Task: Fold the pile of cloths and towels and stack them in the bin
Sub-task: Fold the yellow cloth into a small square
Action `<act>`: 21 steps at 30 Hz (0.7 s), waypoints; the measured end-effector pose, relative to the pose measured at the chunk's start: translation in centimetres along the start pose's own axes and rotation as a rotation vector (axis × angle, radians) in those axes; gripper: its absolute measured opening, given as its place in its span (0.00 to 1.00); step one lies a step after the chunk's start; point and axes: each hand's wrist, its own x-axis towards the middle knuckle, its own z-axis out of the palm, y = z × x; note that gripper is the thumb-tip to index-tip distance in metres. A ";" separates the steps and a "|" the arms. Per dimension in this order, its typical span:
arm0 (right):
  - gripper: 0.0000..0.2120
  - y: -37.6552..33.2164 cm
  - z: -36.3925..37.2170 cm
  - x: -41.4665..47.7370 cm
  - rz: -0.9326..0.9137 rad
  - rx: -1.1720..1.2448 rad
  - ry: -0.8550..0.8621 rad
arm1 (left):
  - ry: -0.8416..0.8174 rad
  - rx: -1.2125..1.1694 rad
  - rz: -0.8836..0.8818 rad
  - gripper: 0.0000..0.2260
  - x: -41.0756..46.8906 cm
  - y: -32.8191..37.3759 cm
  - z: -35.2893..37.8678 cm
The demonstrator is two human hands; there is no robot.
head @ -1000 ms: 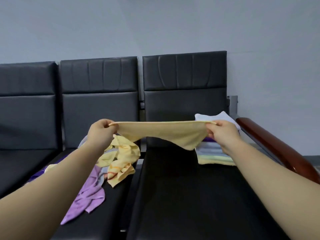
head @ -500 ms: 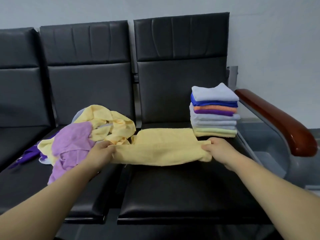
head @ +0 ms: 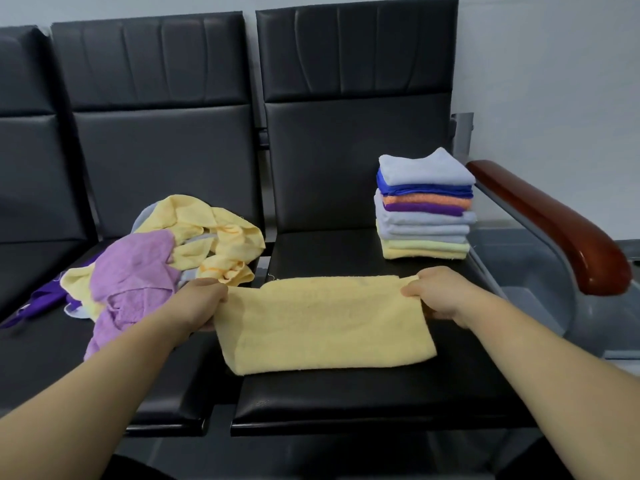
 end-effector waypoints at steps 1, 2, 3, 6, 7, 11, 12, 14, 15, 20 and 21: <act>0.08 0.0 0.3 0.3 -0.011 0.008 0.011 | 0.018 -0.014 0.002 0.04 0.2 0.1 0.2; 0.08 -0.1 0.5 0.5 -0.026 -0.005 0.020 | 0.038 -0.019 0.008 0.04 0.5 0.1 0.4; 0.07 -0.1 0.7 0.9 -0.041 -0.033 0.037 | 0.057 -0.009 0.011 0.06 0.9 0.1 0.7; 0.07 -0.4 1.3 2.2 -0.091 -0.071 0.112 | 0.129 0.069 0.036 0.07 2.1 0.2 1.7; 0.08 -0.5 1.5 2.8 -0.102 -0.072 0.130 | 0.154 0.078 0.050 0.07 2.7 0.2 2.2; 0.07 -0.8 2.6 4.7 -0.153 -0.082 0.172 | 0.202 0.096 0.057 0.10 4.5 0.1 3.6; 0.06 -0.8 2.8 5.1 -0.167 -0.089 0.179 | 0.204 0.102 0.059 0.13 4.8 0.1 4.0; 0.03 -0.7 3.3 6.4 -0.166 -0.130 0.187 | 0.207 0.119 0.051 0.18 5.6 0.1 4.7; 0.04 -0.5 3.5 7.1 -0.153 -0.157 0.184 | 0.199 0.131 0.045 0.19 6.2 0.0 5.3; 0.05 -0.1 3.9 9.3 -0.101 -0.216 0.201 | 0.206 0.267 0.064 0.19 7.6 -0.4 6.3; 0.05 -0.2 4.0 9.5 -0.100 -0.233 0.205 | 0.212 0.287 0.068 0.18 8.0 -0.5 6.2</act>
